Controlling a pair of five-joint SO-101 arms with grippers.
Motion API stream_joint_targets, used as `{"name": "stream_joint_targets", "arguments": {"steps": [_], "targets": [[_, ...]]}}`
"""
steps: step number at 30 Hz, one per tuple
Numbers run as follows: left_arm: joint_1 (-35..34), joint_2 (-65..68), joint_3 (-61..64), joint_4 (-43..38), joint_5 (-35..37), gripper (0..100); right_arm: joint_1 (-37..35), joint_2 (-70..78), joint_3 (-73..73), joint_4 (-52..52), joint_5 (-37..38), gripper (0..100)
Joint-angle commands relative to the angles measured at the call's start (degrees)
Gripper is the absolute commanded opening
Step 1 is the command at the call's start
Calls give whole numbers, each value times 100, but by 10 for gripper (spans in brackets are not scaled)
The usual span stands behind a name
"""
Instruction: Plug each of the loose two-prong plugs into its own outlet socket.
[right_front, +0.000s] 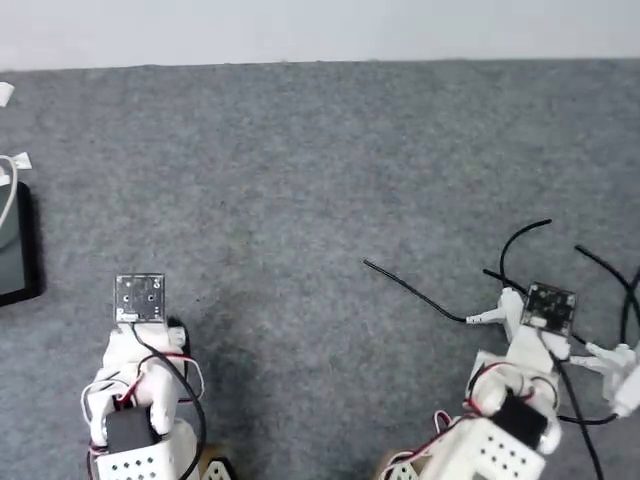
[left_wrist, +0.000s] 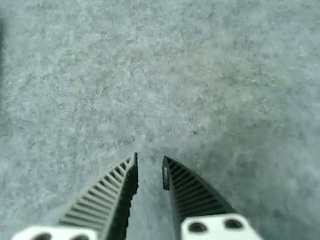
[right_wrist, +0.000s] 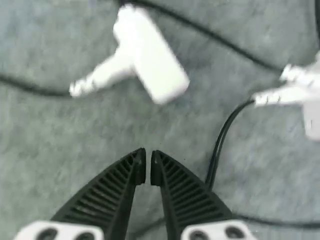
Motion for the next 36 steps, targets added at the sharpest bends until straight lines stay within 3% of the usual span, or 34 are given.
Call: {"name": "stream_joint_targets", "arguments": {"steps": [1, 36], "targets": [[-18, -62, -66, 536, -35, 13, -13, -1156, 299, 743, -9, 21], [0, -79, -66, 580, -53, 13, -22, -1288, 519, 655, -9, 21]]}}
